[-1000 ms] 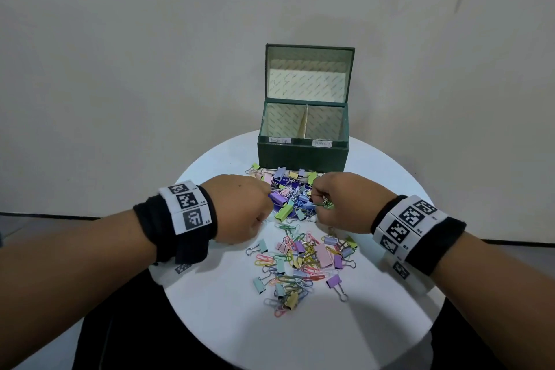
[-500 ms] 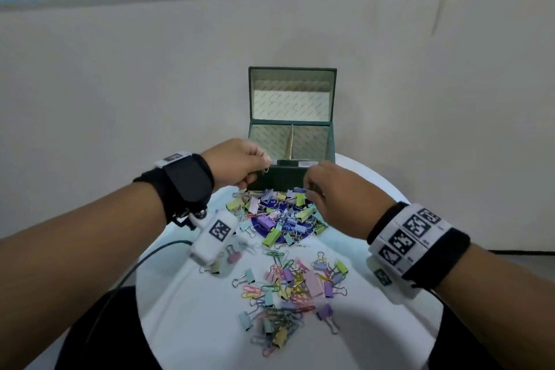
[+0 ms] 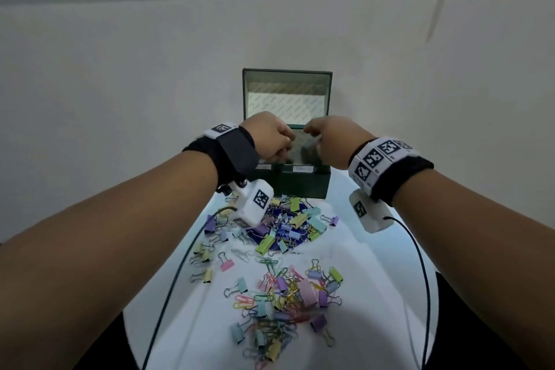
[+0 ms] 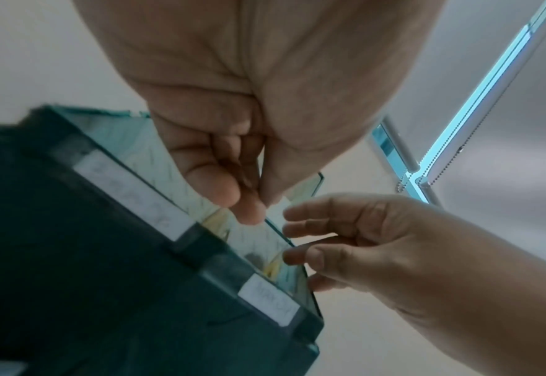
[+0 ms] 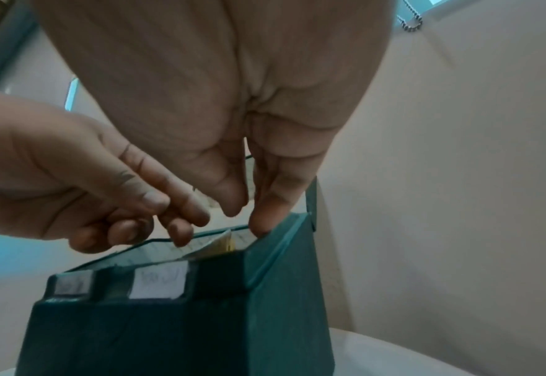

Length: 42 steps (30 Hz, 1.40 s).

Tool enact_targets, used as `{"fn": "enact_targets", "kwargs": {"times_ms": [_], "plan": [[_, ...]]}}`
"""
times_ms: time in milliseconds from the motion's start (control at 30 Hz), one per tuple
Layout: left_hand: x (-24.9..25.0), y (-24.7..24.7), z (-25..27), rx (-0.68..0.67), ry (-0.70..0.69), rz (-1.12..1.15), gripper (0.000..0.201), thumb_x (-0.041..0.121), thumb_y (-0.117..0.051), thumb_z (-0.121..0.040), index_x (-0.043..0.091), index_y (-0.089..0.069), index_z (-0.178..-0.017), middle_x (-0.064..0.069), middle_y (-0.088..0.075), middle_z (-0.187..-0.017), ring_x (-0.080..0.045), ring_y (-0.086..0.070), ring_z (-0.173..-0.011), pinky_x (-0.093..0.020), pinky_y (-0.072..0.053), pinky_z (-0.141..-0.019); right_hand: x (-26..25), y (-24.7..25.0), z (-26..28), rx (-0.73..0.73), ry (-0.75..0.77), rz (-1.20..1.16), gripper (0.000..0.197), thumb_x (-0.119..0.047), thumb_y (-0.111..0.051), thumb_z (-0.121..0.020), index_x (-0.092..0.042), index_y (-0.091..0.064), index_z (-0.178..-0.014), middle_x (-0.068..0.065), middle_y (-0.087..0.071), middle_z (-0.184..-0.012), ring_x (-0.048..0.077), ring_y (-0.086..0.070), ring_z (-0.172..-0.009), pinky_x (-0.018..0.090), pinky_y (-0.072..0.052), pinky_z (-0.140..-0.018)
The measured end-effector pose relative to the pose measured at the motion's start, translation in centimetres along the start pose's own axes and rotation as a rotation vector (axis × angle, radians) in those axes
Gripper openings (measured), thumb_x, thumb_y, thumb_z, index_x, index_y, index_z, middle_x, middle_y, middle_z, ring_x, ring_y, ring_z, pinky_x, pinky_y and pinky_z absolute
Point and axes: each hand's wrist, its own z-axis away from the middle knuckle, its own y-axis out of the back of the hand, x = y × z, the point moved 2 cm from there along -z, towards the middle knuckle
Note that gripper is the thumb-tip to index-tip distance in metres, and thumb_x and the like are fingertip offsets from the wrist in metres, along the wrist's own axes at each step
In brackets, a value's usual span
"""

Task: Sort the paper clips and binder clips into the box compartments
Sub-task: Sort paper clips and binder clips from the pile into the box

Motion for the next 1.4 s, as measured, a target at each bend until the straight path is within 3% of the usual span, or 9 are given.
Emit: {"fn": "enact_targets", "kwargs": {"times_ms": [200,300,433,600,800,1033,1133,1267,1400], "plan": [[-3.1,1.8,6.1,0.055,-0.248,-0.400,0.019,0.024,-0.057,-0.098,0.033,-0.067,-0.111,0.019,-0.061,-0.097,0.007,-0.055,-0.083,-0.018,-0.041,-0.074,1.4,-0.5,3.3,0.189,0.139,-0.221,0.027,-0.005,-0.057,-0.094,-0.022,-0.067,-0.113,-0.002,-0.064,-0.114,0.014,-0.062,-0.099,0.030,-0.054,-0.092],[-5.7,1.2,9.4,-0.103,-0.288,-0.657,0.021,0.032,-0.053,-0.099,0.038,-0.065,-0.116,0.019,-0.058,-0.102,-0.001,-0.057,-0.091,-0.023,-0.046,-0.082,1.0,-2.5,6.0,0.021,0.245,-0.117,0.021,-0.011,-0.053,-0.098,-0.024,-0.069,-0.104,-0.005,-0.067,-0.104,0.012,-0.062,-0.089,0.028,-0.054,-0.086],[-8.9,-0.2,10.7,-0.180,-0.287,-0.827,0.042,0.043,-0.046,-0.100,0.045,-0.043,-0.142,0.013,-0.052,-0.126,-0.012,-0.046,-0.118,-0.030,-0.043,-0.095,-0.1,-5.5,6.1,-0.215,0.275,0.105,0.034,-0.009,-0.045,-0.098,-0.025,-0.069,-0.116,-0.004,-0.067,-0.115,0.016,-0.065,-0.096,0.034,-0.057,-0.088],[-9.7,-0.9,10.7,-0.131,-0.292,-0.816,0.036,0.034,-0.048,-0.099,0.045,-0.053,-0.132,0.010,-0.055,-0.120,-0.016,-0.042,-0.115,-0.034,-0.042,-0.096,-2.1,-6.7,4.5,-0.314,0.222,0.199,0.039,-0.008,-0.044,-0.096,-0.027,-0.064,-0.124,-0.001,-0.068,-0.112,0.020,-0.063,-0.092,0.032,-0.056,-0.077],[-9.3,-1.2,11.2,-0.074,-0.247,-0.782,0.022,0.023,-0.050,-0.094,0.033,-0.057,-0.113,0.009,-0.056,-0.109,-0.016,-0.045,-0.108,-0.034,-0.045,-0.090,-3.7,-7.1,4.0,-0.303,0.151,0.215,0.026,-0.017,-0.053,-0.098,-0.022,-0.067,-0.119,0.001,-0.068,-0.112,0.021,-0.065,-0.098,0.033,-0.057,-0.088],[-9.2,-1.4,11.6,-0.111,-0.278,-0.804,0.044,0.051,-0.052,-0.092,0.040,-0.052,-0.135,0.007,-0.054,-0.118,-0.017,-0.043,-0.115,-0.038,-0.043,-0.097,-4.0,-6.4,4.4,-0.321,0.181,0.056,0.011,-0.010,-0.059,-0.090,-0.016,-0.068,-0.092,-0.001,-0.070,-0.092,0.017,-0.065,-0.088,0.026,-0.055,-0.078],[-9.1,-1.4,11.7,-0.122,-0.351,-0.753,0.036,0.039,-0.056,-0.091,0.041,-0.060,-0.127,0.012,-0.058,-0.111,-0.015,-0.045,-0.114,-0.034,-0.044,-0.094,-4.1,-5.3,5.2,-0.259,0.239,-0.036,0.008,-0.012,-0.059,-0.089,-0.013,-0.065,-0.083,0.001,-0.068,-0.083,0.015,-0.060,-0.076,0.025,-0.053,-0.071],[-8.7,-1.3,11.9,-0.078,-0.434,-0.693,0.029,0.036,-0.061,-0.091,0.041,-0.065,-0.119,0.012,-0.059,-0.108,-0.012,-0.047,-0.111,-0.031,-0.044,-0.092,-4.3,-4.1,6.5,-0.209,0.244,-0.127,0.006,-0.011,-0.059,-0.089,-0.015,-0.063,-0.090,-0.004,-0.064,-0.080,0.013,-0.057,-0.070,0.024,-0.047,-0.063],[-8.8,-2.0,12.0,-0.176,-0.464,-0.694,0.041,0.052,-0.065,-0.087,0.048,-0.060,-0.127,0.013,-0.052,-0.111,-0.009,-0.041,-0.109,-0.029,-0.041,-0.091,-4.5,-4.7,7.7,-0.442,0.263,0.013,0.020,-0.012,-0.045,-0.095,-0.021,-0.061,-0.103,-0.005,-0.057,-0.083,0.018,-0.052,-0.078,0.029,-0.042,-0.067]]}}
